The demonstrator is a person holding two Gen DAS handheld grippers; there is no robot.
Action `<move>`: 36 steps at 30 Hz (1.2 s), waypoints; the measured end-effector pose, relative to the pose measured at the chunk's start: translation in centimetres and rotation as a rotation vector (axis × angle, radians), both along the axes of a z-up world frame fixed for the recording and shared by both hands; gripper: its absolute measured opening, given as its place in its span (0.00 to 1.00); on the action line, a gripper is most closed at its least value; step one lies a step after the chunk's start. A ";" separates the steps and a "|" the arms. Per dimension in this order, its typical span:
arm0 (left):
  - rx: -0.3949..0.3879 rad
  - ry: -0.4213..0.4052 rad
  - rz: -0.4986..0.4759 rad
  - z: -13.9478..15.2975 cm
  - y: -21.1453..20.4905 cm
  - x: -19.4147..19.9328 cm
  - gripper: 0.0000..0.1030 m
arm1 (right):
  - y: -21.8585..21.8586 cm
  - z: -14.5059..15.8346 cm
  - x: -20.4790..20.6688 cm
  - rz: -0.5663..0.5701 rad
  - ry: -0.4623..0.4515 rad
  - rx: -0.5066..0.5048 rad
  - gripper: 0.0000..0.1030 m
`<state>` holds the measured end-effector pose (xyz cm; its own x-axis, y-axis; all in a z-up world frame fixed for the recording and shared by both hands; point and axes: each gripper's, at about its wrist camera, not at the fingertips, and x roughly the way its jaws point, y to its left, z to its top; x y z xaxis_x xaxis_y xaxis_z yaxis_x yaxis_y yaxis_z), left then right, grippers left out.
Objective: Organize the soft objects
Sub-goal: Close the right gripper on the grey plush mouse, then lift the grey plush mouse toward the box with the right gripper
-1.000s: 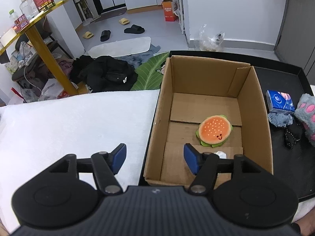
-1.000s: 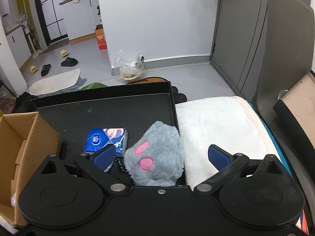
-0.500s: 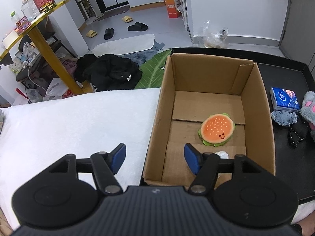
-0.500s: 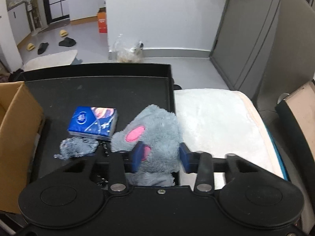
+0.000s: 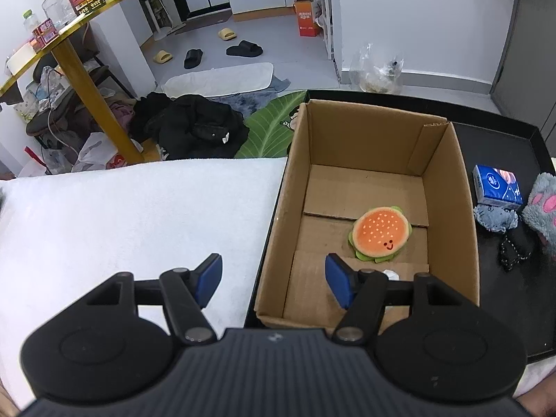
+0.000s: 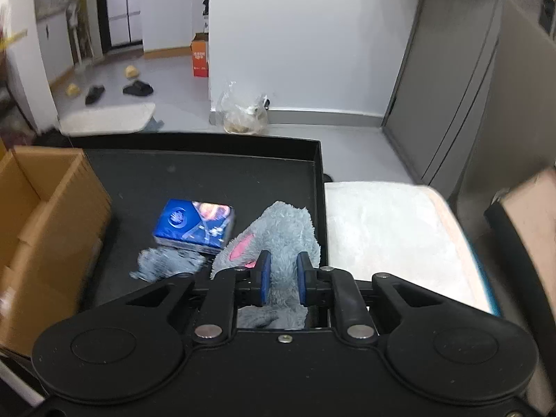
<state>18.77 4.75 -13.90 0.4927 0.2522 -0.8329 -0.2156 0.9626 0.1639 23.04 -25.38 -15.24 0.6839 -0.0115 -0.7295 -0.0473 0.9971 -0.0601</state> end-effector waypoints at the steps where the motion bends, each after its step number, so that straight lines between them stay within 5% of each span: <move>1: -0.003 -0.001 0.000 0.0 0.0 0.0 0.62 | -0.1 0.2 0.0 -0.004 0.001 0.020 0.15; 11: -0.047 -0.017 0.013 0.2 0.6 -0.2 0.62 | -0.6 2.8 -0.3 -0.024 -0.023 0.129 0.15; 36: -0.191 -0.037 0.028 -0.1 2.6 -0.4 0.62 | 8.6 8.7 0.3 0.116 -0.082 0.147 0.15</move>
